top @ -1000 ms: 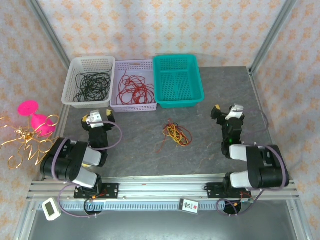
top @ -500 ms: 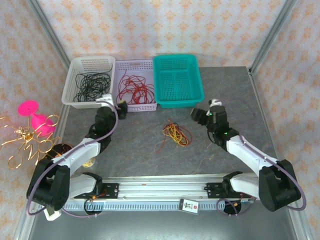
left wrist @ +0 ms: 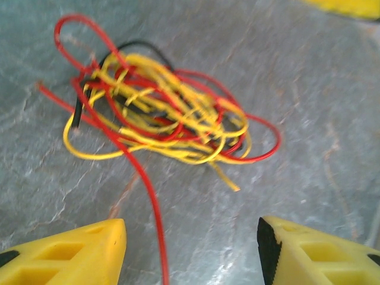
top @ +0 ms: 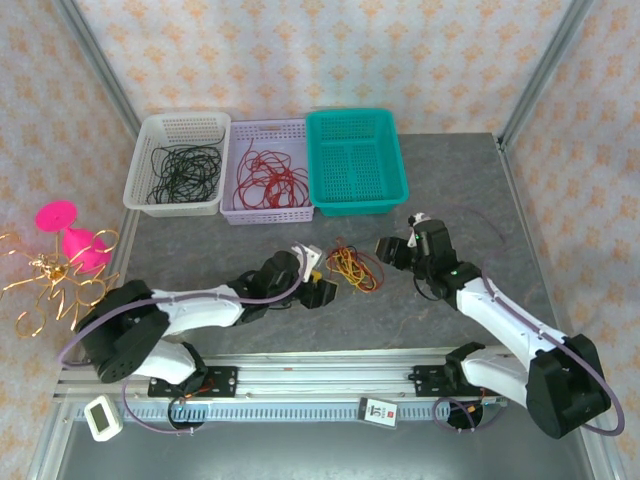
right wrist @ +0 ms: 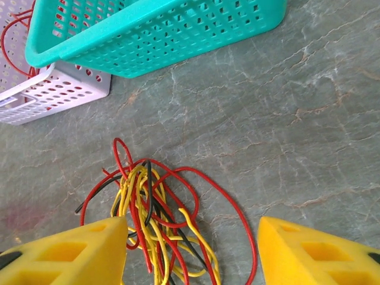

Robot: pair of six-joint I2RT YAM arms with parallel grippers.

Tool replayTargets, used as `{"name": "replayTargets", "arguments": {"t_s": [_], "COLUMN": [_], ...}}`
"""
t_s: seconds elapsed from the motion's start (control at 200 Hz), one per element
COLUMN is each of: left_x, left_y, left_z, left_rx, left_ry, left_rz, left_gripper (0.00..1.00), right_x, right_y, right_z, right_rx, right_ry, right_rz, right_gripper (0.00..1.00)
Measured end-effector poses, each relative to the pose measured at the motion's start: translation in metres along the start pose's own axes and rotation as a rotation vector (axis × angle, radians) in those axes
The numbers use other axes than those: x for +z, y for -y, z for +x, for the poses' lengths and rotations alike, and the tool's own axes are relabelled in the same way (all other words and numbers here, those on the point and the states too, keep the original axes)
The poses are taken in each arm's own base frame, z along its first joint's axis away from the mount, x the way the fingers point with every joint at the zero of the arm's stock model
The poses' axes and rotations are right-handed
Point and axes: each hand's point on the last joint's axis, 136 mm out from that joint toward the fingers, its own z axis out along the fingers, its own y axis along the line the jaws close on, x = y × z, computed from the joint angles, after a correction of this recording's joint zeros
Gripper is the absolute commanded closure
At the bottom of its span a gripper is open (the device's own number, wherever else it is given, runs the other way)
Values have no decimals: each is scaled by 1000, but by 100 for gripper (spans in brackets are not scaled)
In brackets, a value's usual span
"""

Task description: Untangle the cables

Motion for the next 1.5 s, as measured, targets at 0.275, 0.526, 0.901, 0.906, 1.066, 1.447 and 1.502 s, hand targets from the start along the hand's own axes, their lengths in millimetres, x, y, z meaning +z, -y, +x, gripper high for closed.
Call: {"name": "replayTargets", "arguments": {"t_s": [0.275,0.526,0.901,0.906,1.066,1.447,1.502], "left_x": [20,35,-37,-37,-68,-92,-92], "left_y": [-16,-22,48,49,84,122,124], "left_z": [21,21,-85,-87,-148,-205,-205], "left_rx": [-7,11,106,108,158,231,231], "left_ry": [-70,-67,178,180,257,243,228], "left_rz": [-63,-110,-20,-19,31,66,68], "left_gripper": [41,95,100,100,100,100,100], "right_x": [-4,-6,-38,-39,-67,-62,-53], "right_y": [-4,-9,-79,-81,-119,-162,-162], "right_z": [-2,-2,-27,-27,-32,-10,-13], "right_rx": [10,12,-204,-214,-413,-611,-603], "right_ry": [13,14,89,92,219,281,292], "right_rz": [-16,-31,-313,-322,-532,-756,-743], "right_gripper": [41,42,50,50,43,43,48]}}
